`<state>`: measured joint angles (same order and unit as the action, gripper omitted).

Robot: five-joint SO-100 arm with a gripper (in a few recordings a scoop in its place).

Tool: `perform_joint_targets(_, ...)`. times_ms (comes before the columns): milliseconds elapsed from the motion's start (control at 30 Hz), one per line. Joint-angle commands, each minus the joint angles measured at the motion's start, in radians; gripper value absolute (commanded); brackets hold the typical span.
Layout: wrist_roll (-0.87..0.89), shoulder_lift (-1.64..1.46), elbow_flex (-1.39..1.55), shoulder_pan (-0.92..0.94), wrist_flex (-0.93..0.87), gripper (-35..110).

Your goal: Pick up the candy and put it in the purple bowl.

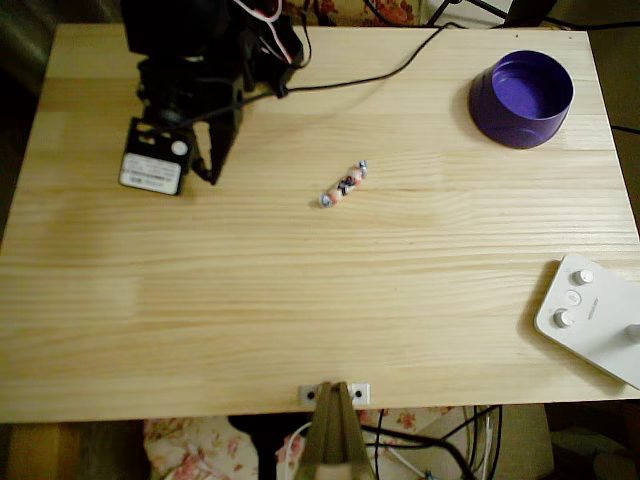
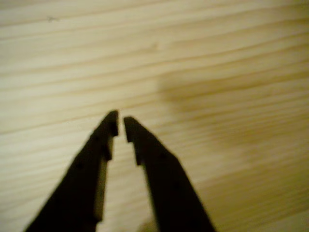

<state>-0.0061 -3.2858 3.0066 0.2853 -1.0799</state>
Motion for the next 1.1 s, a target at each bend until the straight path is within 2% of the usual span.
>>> perform_joint_targets(0, -0.063, -0.014, -0.006, -0.063, -0.011, -1)
perform_joint_targets(1067, -0.052, -0.014, -0.031, -0.04, 0.009, -1)
